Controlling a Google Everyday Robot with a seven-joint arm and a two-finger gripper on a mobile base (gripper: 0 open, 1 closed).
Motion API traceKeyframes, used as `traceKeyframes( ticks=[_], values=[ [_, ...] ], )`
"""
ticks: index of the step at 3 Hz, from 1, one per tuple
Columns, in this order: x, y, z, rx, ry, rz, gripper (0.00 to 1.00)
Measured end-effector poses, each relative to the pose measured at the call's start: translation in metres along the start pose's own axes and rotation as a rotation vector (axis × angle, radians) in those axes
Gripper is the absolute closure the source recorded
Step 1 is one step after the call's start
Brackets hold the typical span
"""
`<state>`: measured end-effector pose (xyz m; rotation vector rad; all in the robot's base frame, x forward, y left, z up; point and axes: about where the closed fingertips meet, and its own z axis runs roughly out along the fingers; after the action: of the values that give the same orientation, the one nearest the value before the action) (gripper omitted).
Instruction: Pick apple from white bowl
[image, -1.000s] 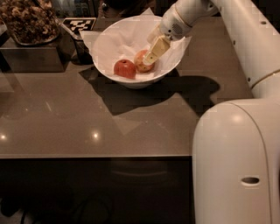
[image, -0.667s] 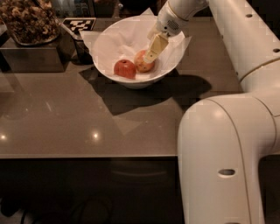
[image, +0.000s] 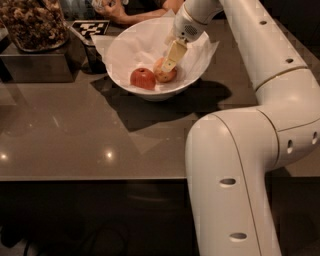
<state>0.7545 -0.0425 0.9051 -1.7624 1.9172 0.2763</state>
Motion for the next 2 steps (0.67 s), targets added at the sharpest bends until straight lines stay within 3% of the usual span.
traceKeyframes(
  ticks=[2],
  values=[
    [-0.0001,-0.0008,0.0071,-0.013,-0.074,0.043,0.29]
  ],
)
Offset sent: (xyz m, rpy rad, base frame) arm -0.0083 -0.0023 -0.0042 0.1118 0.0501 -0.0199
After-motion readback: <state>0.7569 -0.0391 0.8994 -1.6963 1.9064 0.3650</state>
